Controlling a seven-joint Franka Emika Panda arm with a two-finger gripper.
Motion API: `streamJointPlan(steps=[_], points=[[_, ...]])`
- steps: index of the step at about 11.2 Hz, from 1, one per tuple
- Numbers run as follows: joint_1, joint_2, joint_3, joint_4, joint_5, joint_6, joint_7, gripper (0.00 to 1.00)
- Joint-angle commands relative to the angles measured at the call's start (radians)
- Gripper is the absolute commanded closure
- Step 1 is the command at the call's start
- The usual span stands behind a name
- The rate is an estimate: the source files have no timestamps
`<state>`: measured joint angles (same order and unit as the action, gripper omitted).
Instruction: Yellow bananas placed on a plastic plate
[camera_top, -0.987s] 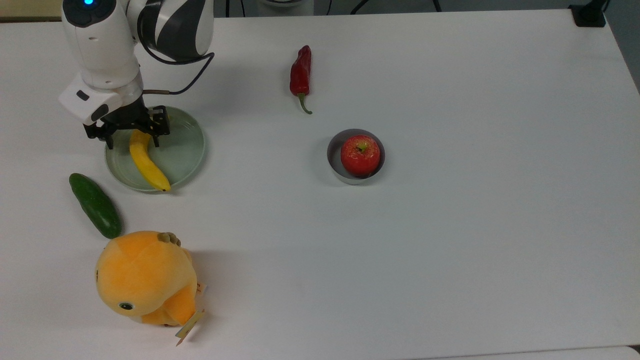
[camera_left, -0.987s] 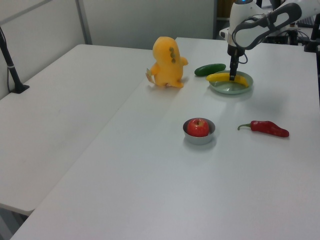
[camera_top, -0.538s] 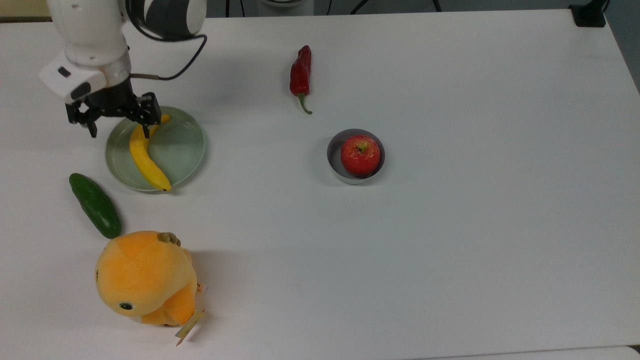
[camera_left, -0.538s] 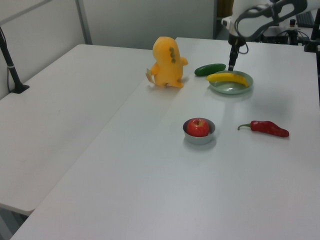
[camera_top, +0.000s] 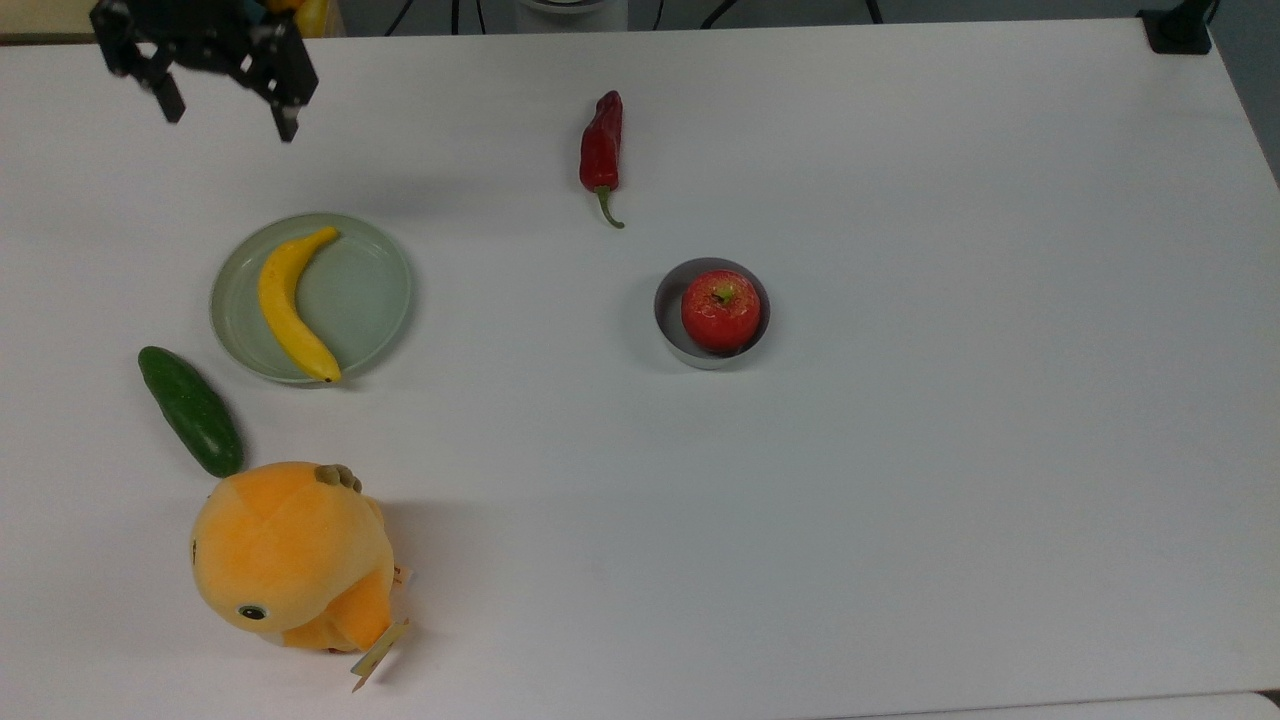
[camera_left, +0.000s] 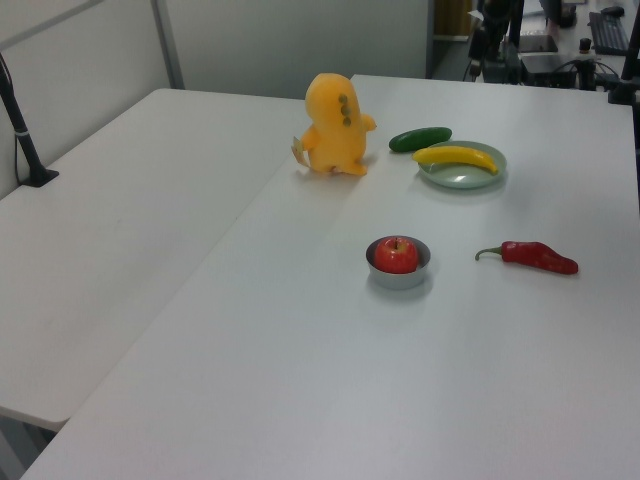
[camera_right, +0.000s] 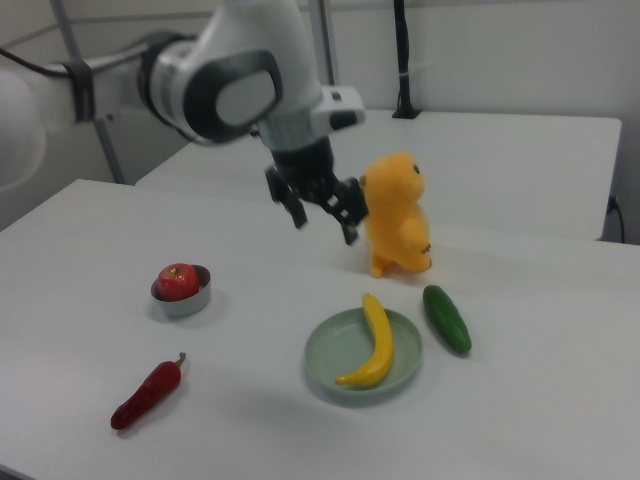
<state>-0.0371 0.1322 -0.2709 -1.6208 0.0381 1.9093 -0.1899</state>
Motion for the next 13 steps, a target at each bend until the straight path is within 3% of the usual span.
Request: streamJointPlan(steps=[1,3,8,11,13], points=[[0.042,-0.040,-0.007,0.111,0.114,-0.195,0.133,0.00],[0.060,-0.066,0.002,0.146,0.143,-0.261,0.229,0.00],[0.078,-0.114,0.165,0.153,0.134,-0.328,0.430,0.00],[0.176,-0.160,0.179,0.092,0.109,-0.354,0.483,0.00],[0.219,-0.183,0.176,0.042,0.047,-0.343,0.471,0.00]])
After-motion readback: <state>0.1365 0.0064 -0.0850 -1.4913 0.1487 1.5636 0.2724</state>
